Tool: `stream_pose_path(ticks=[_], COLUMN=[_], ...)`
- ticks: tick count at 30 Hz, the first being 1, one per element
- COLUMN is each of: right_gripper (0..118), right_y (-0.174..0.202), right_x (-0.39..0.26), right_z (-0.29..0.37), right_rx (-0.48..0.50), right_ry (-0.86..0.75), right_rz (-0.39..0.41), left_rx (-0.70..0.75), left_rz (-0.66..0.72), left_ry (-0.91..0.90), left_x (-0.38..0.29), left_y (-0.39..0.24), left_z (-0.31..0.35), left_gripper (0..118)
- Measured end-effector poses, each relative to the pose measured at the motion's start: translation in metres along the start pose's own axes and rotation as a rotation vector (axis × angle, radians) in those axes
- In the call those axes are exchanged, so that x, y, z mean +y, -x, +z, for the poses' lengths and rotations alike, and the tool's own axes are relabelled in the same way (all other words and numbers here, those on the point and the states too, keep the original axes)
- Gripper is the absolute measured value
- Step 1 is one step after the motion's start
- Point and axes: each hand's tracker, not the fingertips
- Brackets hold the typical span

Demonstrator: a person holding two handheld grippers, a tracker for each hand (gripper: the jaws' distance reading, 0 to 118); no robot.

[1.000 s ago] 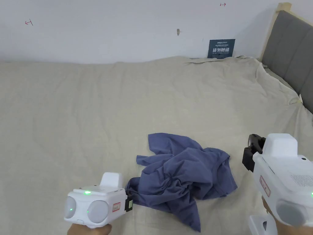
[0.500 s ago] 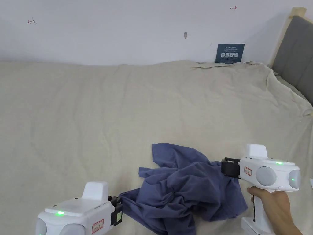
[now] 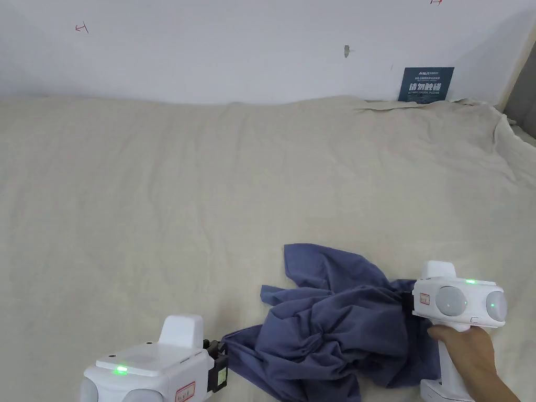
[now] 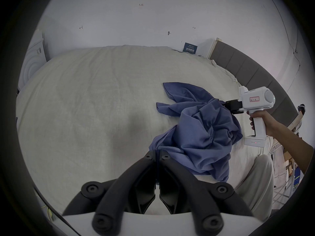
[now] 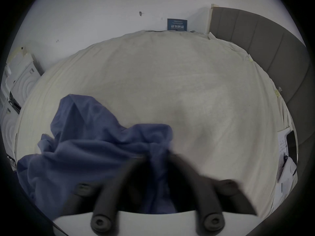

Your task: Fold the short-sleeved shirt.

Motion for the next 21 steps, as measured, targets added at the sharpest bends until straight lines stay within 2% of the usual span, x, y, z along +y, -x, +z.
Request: stream_pose_path(ticks=[3, 4, 6, 11, 15, 21], right_gripper=[4, 4, 4, 4, 4, 4], right_y=[0.014, 0.014, 0.0, -0.011, -0.007, -0.017], right_x=[-0.004, -0.004, 0.002, 0.021, 0.038, 0.075], right_z=[0.029, 0.038, 0.045, 0.108, 0.183, 0.265], right_rx=[-0.013, -0.016, -0.002, 0.045, 0.085, 0.09], right_ry=[-0.027, -0.055, -0.094, -0.241, -0.356, -0.491], right_rz=[0.041, 0.03, 0.02, 0.078, 0.077, 0.076], left_rx=[-0.006, -0.006, -0.009, -0.027, -0.032, 0.046], left_rz=[0.009, 0.01, 0.015, 0.053, 0.085, 0.084], left_ry=[-0.002, -0.006, -0.014, -0.056, -0.121, -0.259], left_x=[0.0, -0.001, -0.001, 0.01, 0.034, 0.093], left_y=[0.002, 0.002, 0.003, 0.01, 0.02, 0.05], left_z=[0.001, 0.002, 0.006, 0.019, 0.039, 0.08], left_gripper=[0, 0, 0, 0, 0, 0])
